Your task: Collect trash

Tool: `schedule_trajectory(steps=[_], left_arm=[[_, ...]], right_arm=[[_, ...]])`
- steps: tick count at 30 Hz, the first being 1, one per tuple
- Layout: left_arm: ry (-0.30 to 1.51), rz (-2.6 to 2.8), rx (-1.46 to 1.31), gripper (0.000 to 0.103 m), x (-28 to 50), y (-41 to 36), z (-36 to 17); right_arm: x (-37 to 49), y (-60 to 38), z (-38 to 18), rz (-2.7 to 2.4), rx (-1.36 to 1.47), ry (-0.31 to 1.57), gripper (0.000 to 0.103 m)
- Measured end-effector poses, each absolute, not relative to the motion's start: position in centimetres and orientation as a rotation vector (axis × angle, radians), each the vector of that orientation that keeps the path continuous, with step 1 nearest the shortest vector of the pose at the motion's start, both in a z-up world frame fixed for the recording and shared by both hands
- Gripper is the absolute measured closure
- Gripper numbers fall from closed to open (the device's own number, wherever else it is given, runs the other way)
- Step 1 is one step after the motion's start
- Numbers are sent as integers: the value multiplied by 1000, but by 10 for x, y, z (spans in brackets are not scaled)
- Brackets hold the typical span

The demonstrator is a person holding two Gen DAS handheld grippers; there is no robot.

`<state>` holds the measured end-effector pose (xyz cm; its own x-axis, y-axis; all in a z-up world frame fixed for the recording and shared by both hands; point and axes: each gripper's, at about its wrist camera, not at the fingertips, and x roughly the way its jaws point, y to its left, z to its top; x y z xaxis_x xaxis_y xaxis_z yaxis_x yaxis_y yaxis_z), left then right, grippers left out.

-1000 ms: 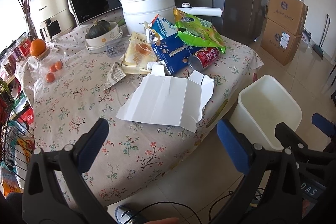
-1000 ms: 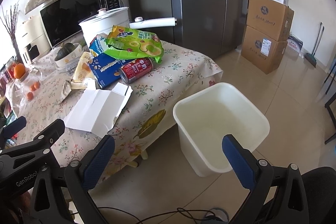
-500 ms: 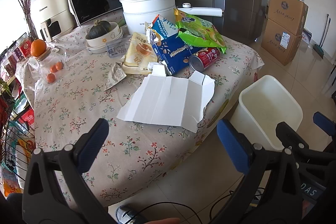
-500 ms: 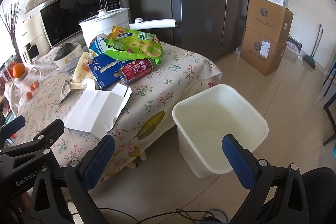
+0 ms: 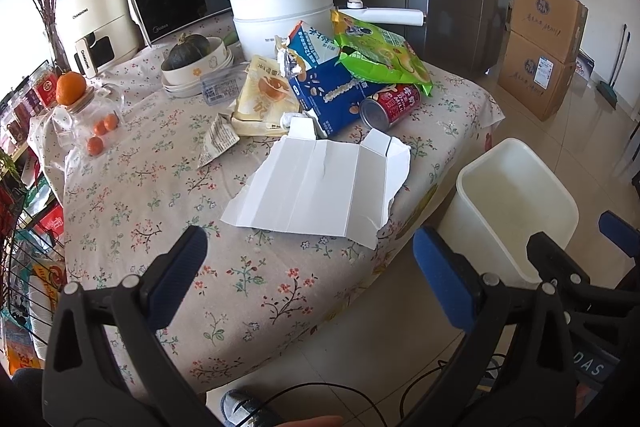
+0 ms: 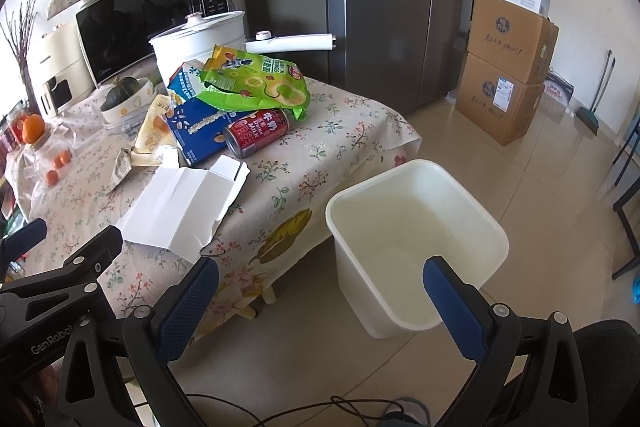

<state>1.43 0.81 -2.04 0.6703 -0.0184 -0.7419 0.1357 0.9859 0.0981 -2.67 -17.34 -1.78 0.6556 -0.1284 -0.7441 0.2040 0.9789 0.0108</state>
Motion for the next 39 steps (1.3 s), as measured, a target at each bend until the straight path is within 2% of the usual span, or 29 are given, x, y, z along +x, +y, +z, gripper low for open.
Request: schedule_trajectory(steps=[4, 8, 13, 15, 17, 20, 22, 30, 37, 39], left_arm=[[877, -115, 66, 0, 32, 29, -13], [886, -117, -9, 1, 50, 52, 0], [1063, -233, -118, 2, 86, 64, -20], [1155, -252, -192, 9, 100, 70, -38], [1235, -277, -337, 22, 110, 79, -59], [1305, -312, -523, 29, 111, 84, -87], [1325, -334, -597, 30, 107, 80, -100], [1242, -278, -939, 30, 93, 85, -126], [1085, -169, -1053, 32, 98, 93, -132], [1046, -135, -1065, 41, 104, 97, -134]], right_arm=[[-21, -171, -11, -186, 54, 823, 0], [-19, -177, 27, -164, 25, 699, 0], [-6, -172, 75, -20, -68, 492, 0], [34, -167, 67, 94, -132, 642, 0], [71, -175, 52, 133, -43, 766, 0], [117, -200, 14, 233, 222, 939, 1], [130, -209, -10, 220, 319, 1003, 5], [140, -202, -14, 244, 355, 967, 5], [158, -184, -48, 266, 344, 1073, 5], [164, -185, -48, 279, 364, 1071, 6]])
